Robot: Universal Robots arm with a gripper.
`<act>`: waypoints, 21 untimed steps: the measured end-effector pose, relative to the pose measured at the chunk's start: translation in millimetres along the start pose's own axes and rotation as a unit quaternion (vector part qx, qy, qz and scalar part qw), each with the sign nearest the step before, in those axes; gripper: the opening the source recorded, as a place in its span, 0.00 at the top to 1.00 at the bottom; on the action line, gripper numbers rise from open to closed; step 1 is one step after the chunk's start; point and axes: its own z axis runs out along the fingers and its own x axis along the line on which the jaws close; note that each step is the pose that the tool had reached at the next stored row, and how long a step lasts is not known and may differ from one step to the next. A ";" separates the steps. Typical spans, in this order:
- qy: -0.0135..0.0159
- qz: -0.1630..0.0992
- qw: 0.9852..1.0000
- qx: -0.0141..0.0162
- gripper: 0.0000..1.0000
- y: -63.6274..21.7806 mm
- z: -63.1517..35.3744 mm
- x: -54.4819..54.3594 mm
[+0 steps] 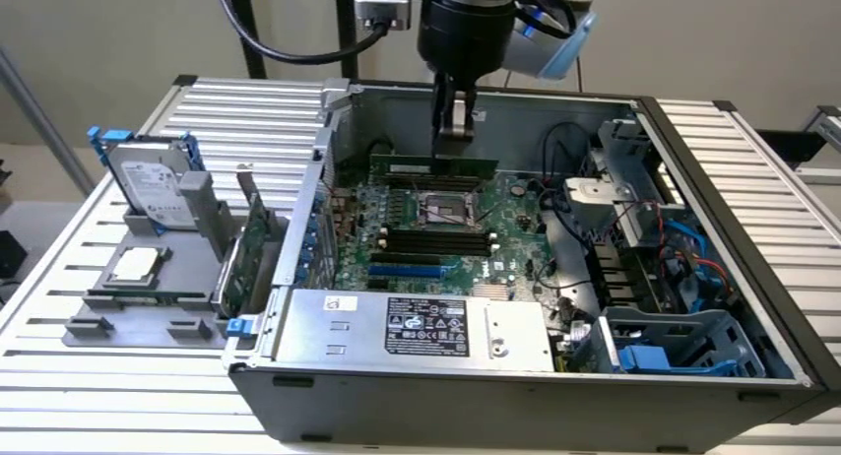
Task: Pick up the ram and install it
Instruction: 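Insert the ram into the slot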
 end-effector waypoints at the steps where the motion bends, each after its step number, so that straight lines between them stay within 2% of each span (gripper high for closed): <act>1: 0.000 0.000 1.000 0.000 1.00 -1.8 1.6 -3.8; 4: 0.000 0.000 1.000 0.000 1.00 -7.4 6.7 -13.9; 8: 0.000 0.004 1.000 0.000 1.00 -14.5 11.5 -17.1; 21: 0.000 0.005 1.000 0.000 1.00 -15.1 11.5 -17.3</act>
